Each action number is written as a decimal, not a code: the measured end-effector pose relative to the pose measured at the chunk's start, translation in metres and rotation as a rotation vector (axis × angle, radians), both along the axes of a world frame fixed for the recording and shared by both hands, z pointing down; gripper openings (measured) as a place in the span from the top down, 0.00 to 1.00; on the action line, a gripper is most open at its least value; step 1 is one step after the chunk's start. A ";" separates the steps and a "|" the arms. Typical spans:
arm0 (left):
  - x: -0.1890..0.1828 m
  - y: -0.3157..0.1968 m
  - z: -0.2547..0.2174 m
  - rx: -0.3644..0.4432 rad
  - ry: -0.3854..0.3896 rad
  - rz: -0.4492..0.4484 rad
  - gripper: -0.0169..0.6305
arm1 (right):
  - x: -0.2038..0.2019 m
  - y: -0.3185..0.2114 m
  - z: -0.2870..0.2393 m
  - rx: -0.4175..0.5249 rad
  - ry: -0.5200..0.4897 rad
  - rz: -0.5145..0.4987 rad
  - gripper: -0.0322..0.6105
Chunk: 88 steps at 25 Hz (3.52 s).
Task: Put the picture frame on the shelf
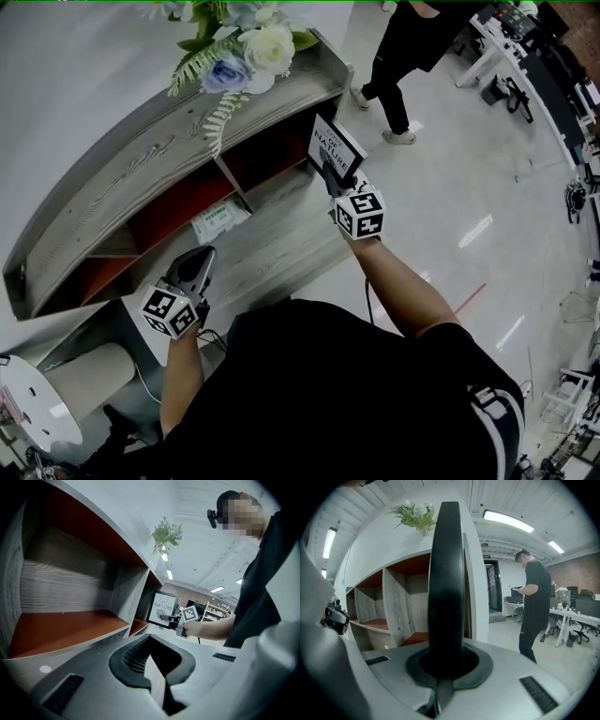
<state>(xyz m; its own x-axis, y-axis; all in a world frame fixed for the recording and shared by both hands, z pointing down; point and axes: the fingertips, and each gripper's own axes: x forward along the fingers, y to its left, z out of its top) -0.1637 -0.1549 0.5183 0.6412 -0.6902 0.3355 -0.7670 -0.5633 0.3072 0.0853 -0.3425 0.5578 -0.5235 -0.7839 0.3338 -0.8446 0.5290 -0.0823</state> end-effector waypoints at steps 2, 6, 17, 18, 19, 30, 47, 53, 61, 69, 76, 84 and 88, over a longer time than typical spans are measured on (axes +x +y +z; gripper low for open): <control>-0.002 0.000 0.002 -0.004 -0.004 0.000 0.94 | -0.002 -0.004 0.003 -0.003 0.000 0.003 0.91; -0.009 -0.003 0.006 -0.011 -0.004 -0.008 0.94 | -0.007 -0.011 0.008 -0.008 0.000 0.007 0.91; -0.014 -0.005 0.011 -0.028 0.001 -0.015 0.94 | -0.014 -0.023 0.014 -0.001 0.009 0.022 0.91; -0.014 -0.006 0.011 -0.028 0.002 -0.015 0.94 | -0.014 -0.024 0.015 -0.002 0.010 0.024 0.91; -0.015 -0.006 0.012 -0.029 0.002 -0.016 0.94 | -0.014 -0.025 0.016 -0.002 0.010 0.024 0.91; -0.024 -0.004 0.016 -0.037 0.005 -0.044 0.94 | -0.019 -0.035 0.019 -0.007 0.009 0.035 0.91; -0.032 -0.006 0.019 -0.043 0.013 -0.054 0.94 | -0.026 -0.051 0.025 -0.018 0.003 0.053 0.91; -0.036 -0.004 0.023 -0.050 0.017 -0.067 0.94 | -0.030 -0.056 0.025 -0.018 -0.002 0.062 0.91; -0.039 -0.002 0.026 -0.053 0.019 -0.073 0.94 | -0.034 -0.063 0.025 -0.014 0.001 0.071 0.91; -0.044 0.001 0.031 -0.068 0.021 -0.086 0.94 | -0.039 -0.070 0.026 -0.006 0.017 0.076 0.91; -0.050 0.003 0.033 -0.076 0.018 -0.095 0.94 | -0.042 -0.076 0.025 -0.006 0.021 0.083 0.91; -0.055 0.003 0.033 -0.074 0.012 -0.100 0.94 | -0.046 -0.085 0.026 -0.009 0.016 0.096 0.91; -0.057 0.004 0.034 -0.077 0.011 -0.105 0.94 | -0.048 -0.089 0.025 -0.007 0.014 0.098 0.91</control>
<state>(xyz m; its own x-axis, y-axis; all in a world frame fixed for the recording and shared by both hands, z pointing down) -0.2211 -0.1509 0.5519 0.5707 -0.7263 0.3831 -0.8168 -0.4544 0.3554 0.0370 -0.4318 0.5832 -0.4396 -0.8289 0.3458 -0.8934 0.4432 -0.0733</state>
